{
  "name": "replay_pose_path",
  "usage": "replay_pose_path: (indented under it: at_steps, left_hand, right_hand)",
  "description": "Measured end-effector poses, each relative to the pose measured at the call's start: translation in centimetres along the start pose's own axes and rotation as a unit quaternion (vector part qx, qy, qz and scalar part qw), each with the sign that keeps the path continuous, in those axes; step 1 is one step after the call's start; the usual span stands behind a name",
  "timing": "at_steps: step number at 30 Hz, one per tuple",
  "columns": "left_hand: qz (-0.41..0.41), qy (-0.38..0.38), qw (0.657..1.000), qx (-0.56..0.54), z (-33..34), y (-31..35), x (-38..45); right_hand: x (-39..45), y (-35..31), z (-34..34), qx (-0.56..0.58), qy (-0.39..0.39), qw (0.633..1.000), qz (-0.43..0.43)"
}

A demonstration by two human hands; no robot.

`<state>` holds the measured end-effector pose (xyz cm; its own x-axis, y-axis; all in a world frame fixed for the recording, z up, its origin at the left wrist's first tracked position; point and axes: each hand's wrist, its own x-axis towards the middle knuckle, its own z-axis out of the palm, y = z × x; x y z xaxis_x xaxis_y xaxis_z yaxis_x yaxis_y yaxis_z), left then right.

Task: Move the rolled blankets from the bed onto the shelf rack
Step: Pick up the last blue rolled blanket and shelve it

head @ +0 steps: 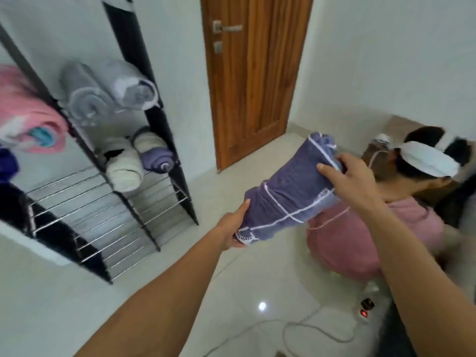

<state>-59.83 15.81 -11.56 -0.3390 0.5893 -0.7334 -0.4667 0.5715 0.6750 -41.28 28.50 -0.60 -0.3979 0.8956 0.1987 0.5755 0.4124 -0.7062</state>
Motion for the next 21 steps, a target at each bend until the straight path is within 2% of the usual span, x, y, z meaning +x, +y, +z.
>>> replay_pose_path:
  at_steps: [4, 9, 13, 18, 21]
  left_hand:
    - [-0.009, 0.099, 0.991, -0.090, -10.7, -0.6, 0.4]
    - [-0.017, 0.192, 0.964, -0.182, -20.4, -0.9, 0.7]
    - [-0.033, 0.255, 0.921, -0.293, -26.2, -1.3, 1.4]
    - [-0.042, 0.328, 0.841, -0.429, -31.5, -4.7, 3.6]
    - [-0.057, 0.321, 0.816, -0.478, -34.8, -8.3, 7.1]
  right_hand:
    - [3.0, -8.1, 10.6, 0.000, -0.111, 0.989, -0.102]
    - [5.1, -17.1, 22.5, 0.006, -0.219, 0.947, -0.236]
    - [5.5, -23.2, 30.9, 0.016, -0.286, 0.904, -0.317]
    - [3.7, -28.3, 39.9, -0.011, -0.349, 0.840, -0.415]
    - [2.6, -30.0, 44.3, -0.054, -0.369, 0.817, -0.440]
